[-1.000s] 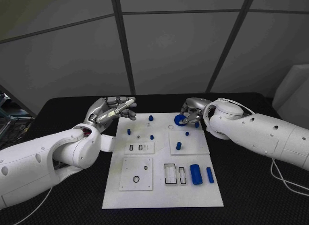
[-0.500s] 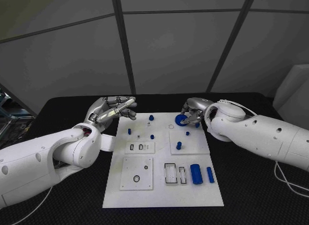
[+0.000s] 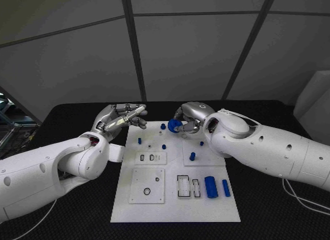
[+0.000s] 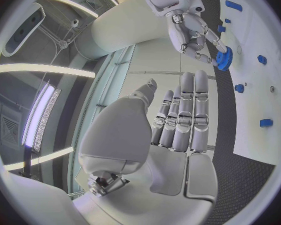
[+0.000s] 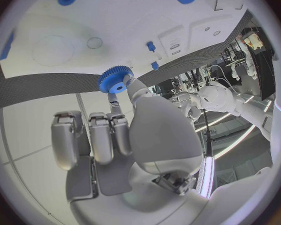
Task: Assemble the parts on the task board
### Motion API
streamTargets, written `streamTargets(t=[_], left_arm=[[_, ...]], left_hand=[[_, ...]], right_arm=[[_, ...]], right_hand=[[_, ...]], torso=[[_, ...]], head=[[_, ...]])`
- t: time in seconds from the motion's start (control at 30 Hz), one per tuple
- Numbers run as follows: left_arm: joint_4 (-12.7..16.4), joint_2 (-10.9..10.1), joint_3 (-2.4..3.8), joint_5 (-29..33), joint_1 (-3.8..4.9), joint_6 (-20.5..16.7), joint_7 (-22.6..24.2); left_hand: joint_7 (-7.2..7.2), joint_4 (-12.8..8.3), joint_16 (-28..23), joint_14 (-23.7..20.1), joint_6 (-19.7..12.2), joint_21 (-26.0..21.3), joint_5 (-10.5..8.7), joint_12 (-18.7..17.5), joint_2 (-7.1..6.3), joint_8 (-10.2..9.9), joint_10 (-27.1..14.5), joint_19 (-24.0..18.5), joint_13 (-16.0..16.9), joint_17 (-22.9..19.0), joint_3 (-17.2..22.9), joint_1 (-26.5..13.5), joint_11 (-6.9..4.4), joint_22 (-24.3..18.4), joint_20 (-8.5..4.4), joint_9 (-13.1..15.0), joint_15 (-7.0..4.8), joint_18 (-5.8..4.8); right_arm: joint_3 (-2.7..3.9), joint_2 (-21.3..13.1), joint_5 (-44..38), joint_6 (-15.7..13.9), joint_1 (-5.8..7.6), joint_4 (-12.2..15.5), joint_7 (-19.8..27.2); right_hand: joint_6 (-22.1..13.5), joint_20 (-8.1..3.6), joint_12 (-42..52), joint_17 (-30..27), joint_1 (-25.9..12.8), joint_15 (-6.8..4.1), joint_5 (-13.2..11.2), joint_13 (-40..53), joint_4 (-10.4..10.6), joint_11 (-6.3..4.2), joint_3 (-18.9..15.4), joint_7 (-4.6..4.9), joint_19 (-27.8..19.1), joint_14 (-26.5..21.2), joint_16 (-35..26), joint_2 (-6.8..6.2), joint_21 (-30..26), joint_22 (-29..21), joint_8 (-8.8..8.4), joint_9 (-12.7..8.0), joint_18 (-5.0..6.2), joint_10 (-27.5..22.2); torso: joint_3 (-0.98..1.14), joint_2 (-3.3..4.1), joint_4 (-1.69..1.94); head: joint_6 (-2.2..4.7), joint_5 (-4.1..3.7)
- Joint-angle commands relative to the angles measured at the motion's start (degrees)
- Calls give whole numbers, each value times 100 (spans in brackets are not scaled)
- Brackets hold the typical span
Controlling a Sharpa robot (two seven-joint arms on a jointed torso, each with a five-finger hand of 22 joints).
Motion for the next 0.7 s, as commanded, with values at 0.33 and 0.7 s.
streamTargets(t=[0.33,0.7], left_arm=[[-20,19,7,0,11,85,-3],[-33,36,8,0,17,86,-5]], left_hand=[[4,-27,-11,-9,-28,21,-24,-21,23,-27,-34,-29,8,5,-7,-11,10,9,-3,2,18,-31],[4,-27,-11,-9,-28,21,-24,-21,23,-27,-34,-29,8,5,-7,-11,10,9,-3,2,18,-31]], right_arm=[[-148,538,-935,-322,15,-253,-58],[-335,922,-1007,-229,9,-671,32]], right_hand=[[198,-50,14,1509,-42,-46,17,1507,-18,-50,38,-143,603,596,26,-34,35,1507,-28,-4,-85,607],[199,-51,14,1509,-57,-46,6,1507,-18,-49,46,-140,604,596,26,-48,36,1509,-38,-6,-85,607]], torso=[[4,13,-6],[11,12,-5]], head=[[-10,21],[-28,58]])
